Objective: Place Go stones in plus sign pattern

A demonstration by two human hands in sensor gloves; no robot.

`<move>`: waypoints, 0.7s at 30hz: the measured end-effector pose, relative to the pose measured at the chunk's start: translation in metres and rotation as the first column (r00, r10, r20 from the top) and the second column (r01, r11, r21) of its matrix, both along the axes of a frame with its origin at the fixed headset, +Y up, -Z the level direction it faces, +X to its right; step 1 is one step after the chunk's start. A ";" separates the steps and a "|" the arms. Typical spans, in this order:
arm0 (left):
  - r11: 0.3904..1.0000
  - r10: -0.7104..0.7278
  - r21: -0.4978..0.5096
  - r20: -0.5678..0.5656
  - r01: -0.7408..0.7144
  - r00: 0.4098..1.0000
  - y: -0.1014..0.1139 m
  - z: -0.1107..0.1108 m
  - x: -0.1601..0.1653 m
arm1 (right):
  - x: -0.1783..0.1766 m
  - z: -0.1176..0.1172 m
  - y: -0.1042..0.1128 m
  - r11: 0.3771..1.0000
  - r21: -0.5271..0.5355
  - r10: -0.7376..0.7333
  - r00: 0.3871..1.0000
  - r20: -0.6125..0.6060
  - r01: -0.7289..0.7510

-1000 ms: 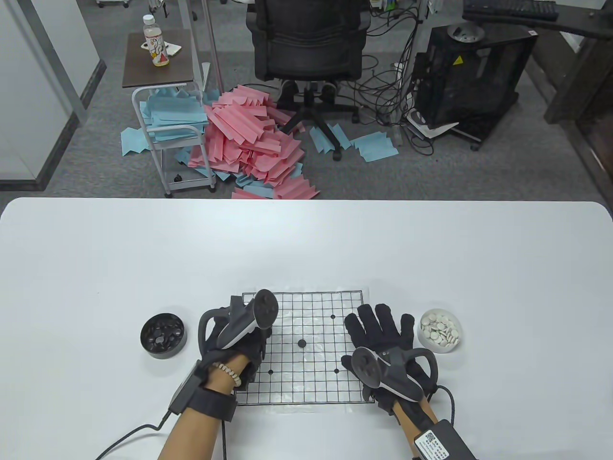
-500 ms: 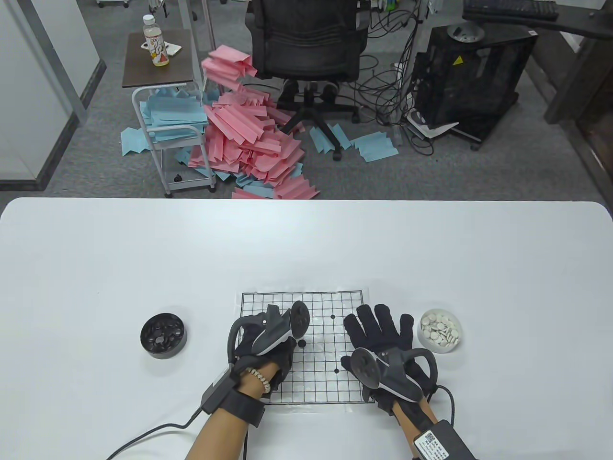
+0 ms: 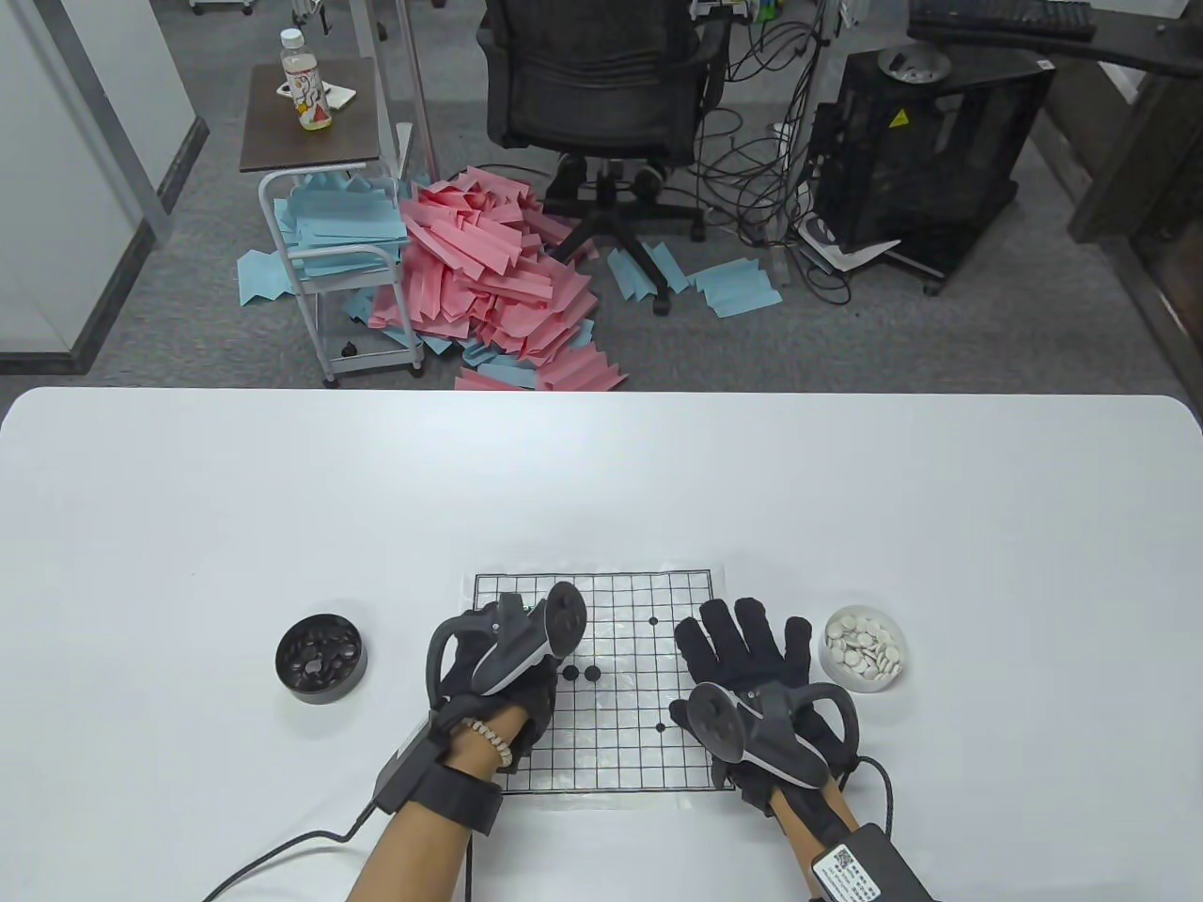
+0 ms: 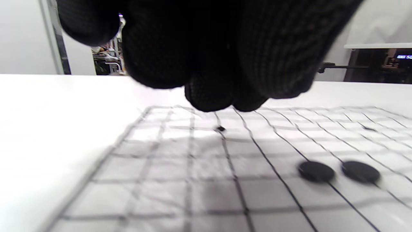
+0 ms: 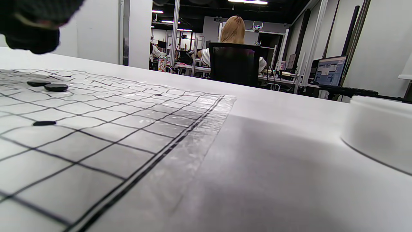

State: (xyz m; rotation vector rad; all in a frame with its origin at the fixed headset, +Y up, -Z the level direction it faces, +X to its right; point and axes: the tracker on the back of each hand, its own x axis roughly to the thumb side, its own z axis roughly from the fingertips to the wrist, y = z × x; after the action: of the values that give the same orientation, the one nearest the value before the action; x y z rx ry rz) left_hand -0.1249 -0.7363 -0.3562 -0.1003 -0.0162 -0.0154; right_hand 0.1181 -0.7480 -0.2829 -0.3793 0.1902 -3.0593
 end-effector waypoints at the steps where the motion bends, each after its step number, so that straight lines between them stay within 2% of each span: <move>1: 1.000 -0.003 0.004 -0.012 0.004 1.000 0.004 0.000 -0.006 | 0.000 0.000 0.000 1.000 0.001 0.000 1.000 0.000 0.000; 5: 0.998 -0.052 0.033 -0.106 0.056 0.993 0.022 0.000 -0.042 | -0.001 -0.001 -0.001 1.000 -0.002 0.009 1.000 0.002 -0.009; 10: 0.994 -0.107 -0.001 -0.238 0.110 0.965 0.028 -0.002 -0.090 | -0.002 -0.001 -0.002 1.000 -0.001 0.011 1.000 0.000 -0.011; 15: 0.993 -0.116 -0.074 -0.382 0.095 0.917 0.019 -0.002 -0.134 | -0.003 -0.001 -0.002 1.000 -0.005 0.013 1.000 0.002 -0.013; 21: 0.988 -0.130 -0.135 -0.449 0.077 0.884 -0.003 0.000 -0.162 | -0.003 -0.001 -0.002 1.000 -0.007 0.019 1.000 0.006 -0.018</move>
State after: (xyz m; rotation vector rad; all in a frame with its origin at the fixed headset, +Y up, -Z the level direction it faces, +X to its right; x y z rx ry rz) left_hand -0.2873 -0.7390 -0.3558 -0.2174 0.4632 -0.0980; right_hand 0.1153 -0.7496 -0.2843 -0.3704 0.1742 -3.0434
